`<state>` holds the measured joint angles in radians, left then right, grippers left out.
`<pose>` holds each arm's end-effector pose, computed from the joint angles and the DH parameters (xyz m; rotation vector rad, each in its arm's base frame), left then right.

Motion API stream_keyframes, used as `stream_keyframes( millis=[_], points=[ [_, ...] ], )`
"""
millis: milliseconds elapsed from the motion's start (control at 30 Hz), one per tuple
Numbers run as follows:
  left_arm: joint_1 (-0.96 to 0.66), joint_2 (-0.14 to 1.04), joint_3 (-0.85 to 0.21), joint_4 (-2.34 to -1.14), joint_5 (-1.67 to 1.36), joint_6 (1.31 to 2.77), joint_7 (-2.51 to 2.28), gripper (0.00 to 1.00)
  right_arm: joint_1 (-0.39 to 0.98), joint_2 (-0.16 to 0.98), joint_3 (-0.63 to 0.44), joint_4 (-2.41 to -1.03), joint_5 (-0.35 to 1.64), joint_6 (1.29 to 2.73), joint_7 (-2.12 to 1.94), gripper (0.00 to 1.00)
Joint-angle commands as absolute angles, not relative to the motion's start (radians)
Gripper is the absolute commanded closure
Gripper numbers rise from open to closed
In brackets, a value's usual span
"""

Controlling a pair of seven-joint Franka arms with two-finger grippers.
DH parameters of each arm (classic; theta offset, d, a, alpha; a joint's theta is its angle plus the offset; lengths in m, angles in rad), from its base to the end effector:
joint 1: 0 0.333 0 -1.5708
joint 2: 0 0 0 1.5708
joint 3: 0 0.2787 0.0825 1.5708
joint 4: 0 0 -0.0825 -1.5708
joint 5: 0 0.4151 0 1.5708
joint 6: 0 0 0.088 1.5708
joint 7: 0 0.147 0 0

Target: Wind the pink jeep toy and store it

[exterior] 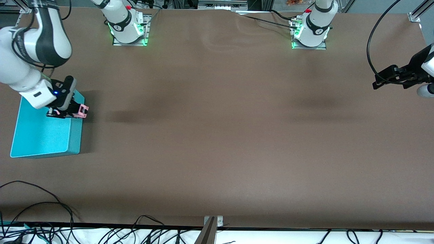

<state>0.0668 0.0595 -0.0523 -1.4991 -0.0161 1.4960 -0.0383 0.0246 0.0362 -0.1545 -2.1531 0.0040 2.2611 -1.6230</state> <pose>0.5916 0.0068 0.5417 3.1206 0.0813 -0.0980 0.5721 -0.0747 0.2950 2.2659 2.0918 0.0685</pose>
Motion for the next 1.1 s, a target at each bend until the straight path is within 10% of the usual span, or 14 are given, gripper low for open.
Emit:
stream_keyframes(
  millis=[0, 1068],
  points=[
    [0.067, 0.078, -0.064, -1.463, 0.005, 1.48, -0.049, 0.0, 0.018, 0.029, -0.225, -2.161, 0.015, 2.249, -1.747, 0.87],
    [0.066, 0.069, -0.069, -1.474, 0.006, 1.48, -0.052, 0.0, -0.072, 0.322, -0.365, -2.154, 0.163, 2.376, -2.085, 0.87]
  ],
)
